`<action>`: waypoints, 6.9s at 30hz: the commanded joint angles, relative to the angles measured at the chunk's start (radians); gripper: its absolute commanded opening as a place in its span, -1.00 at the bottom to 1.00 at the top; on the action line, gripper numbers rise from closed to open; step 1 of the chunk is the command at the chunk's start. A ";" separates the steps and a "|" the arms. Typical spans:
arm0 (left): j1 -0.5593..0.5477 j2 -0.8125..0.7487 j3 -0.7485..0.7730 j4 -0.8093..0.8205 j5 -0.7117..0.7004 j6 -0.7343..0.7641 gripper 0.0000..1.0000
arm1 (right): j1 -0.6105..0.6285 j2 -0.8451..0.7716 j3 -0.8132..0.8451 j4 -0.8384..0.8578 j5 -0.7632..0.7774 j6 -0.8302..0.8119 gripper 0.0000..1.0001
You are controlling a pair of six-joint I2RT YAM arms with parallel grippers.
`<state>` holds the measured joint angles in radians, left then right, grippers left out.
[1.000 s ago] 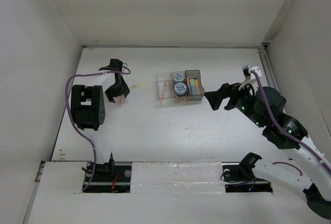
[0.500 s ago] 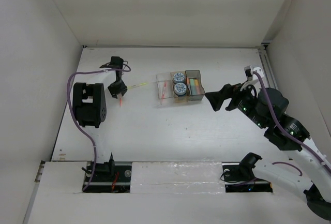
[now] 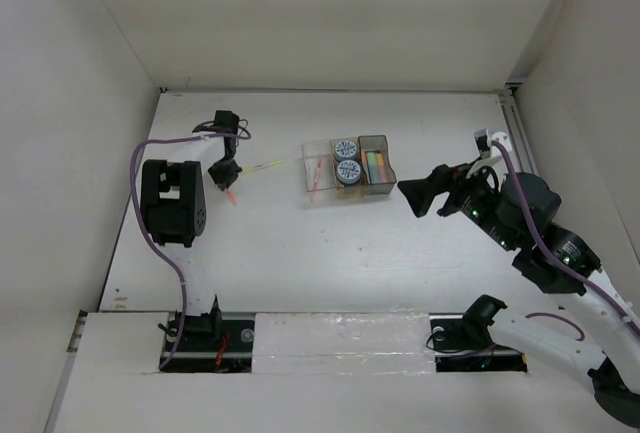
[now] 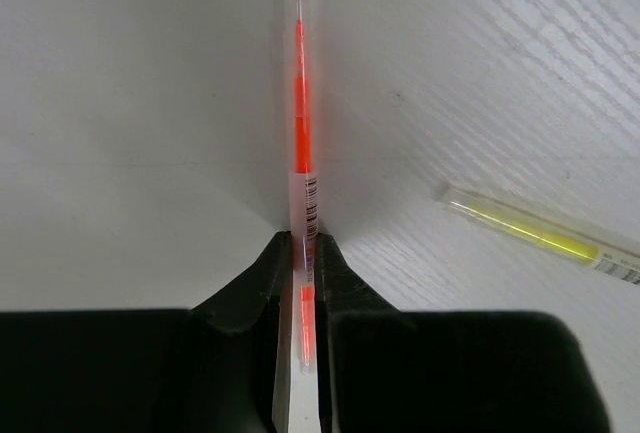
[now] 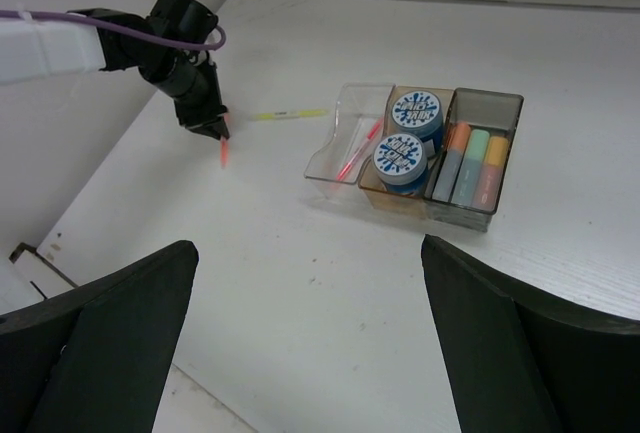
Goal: Sort the stationery into containers
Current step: Pick up the pen from the center of the board, then place the pen in the storage box, then pick up the pen from the center of the board, then place the pen in the storage box.
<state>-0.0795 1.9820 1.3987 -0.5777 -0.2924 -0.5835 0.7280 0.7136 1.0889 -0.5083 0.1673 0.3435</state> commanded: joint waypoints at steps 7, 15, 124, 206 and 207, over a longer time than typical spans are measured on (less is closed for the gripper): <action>-0.064 -0.310 -0.027 -0.034 -0.206 -0.049 -1.00 | 0.001 -0.025 -0.004 0.039 0.007 -0.009 1.00; -0.245 -0.376 0.113 0.075 0.104 0.155 -1.00 | -0.053 -0.013 0.054 0.014 0.054 -0.009 1.00; -0.092 -0.201 0.145 -0.057 0.095 -0.606 1.00 | -0.082 0.018 -0.035 0.062 -0.101 -0.023 1.00; -0.241 0.017 0.612 0.096 0.699 0.318 -1.00 | -0.082 -0.128 -0.046 0.013 -0.060 0.038 1.00; -0.265 0.017 0.600 0.096 0.678 0.383 -1.00 | -0.082 -0.117 -0.035 0.013 -0.060 0.038 1.00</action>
<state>-0.2630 1.9629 2.0071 -0.4019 0.2806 -0.4202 0.6537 0.5926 0.9970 -0.5171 0.0715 0.3729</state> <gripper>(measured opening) 0.040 0.999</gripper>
